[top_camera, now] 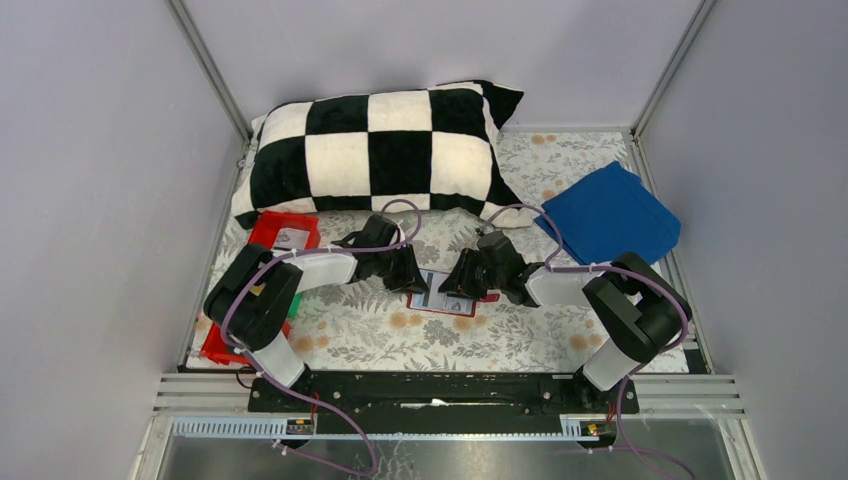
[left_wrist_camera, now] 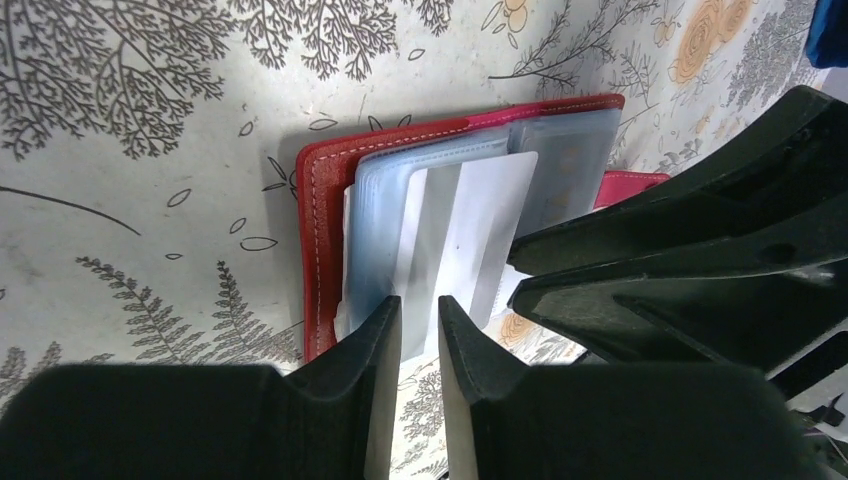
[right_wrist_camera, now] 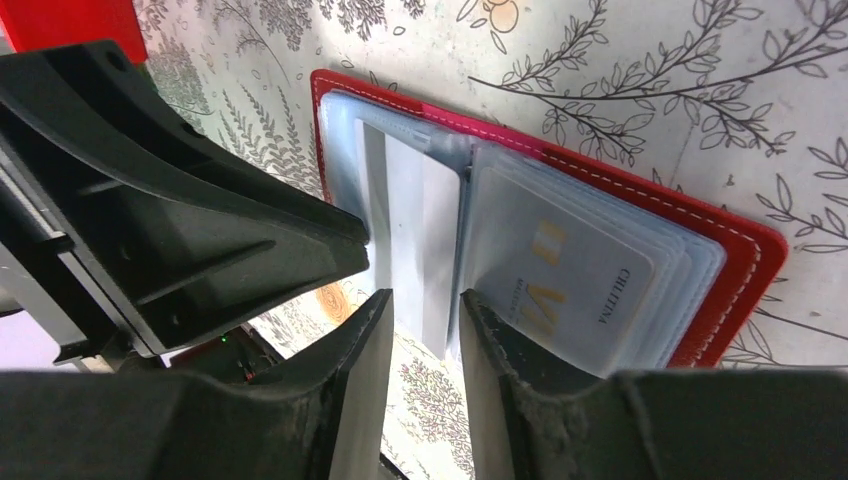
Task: Take the credit cards out of the card holder
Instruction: Remove the credit card from the card holder, then place the credit card in the storage box, then reset both arms
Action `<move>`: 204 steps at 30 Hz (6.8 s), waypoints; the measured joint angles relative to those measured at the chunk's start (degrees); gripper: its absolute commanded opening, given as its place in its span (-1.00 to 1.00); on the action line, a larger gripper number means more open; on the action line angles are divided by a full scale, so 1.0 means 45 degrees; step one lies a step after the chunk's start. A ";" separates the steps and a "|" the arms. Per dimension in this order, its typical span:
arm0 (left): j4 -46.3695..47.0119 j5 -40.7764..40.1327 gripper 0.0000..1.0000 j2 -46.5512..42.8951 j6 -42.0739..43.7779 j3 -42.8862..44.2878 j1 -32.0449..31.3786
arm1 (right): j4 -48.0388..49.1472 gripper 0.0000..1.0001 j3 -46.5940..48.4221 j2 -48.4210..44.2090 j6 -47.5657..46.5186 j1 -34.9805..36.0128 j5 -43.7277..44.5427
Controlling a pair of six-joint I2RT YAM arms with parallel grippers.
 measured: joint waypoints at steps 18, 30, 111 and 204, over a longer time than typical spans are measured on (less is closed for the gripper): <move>0.1093 0.0335 -0.53 0.0131 -0.0447 -0.0495 0.0019 | 0.2934 -0.44 -0.1642 0.0044 0.1316 -0.0301 -0.0248; 0.1209 0.0471 -0.53 0.0219 -0.0452 -0.0495 0.0024 | 0.4347 -0.72 -0.1724 0.0894 0.1418 -0.0359 -0.1117; -0.1520 0.2642 -1.00 -0.6042 -0.1205 0.0491 0.2157 | 0.7422 0.77 -0.0369 -0.1205 0.2560 -0.2040 -0.7786; -0.6659 -0.5693 0.66 -0.5955 0.0665 0.2866 -0.1909 | -0.5814 0.81 0.0199 -0.4765 -0.3332 -0.2108 0.1078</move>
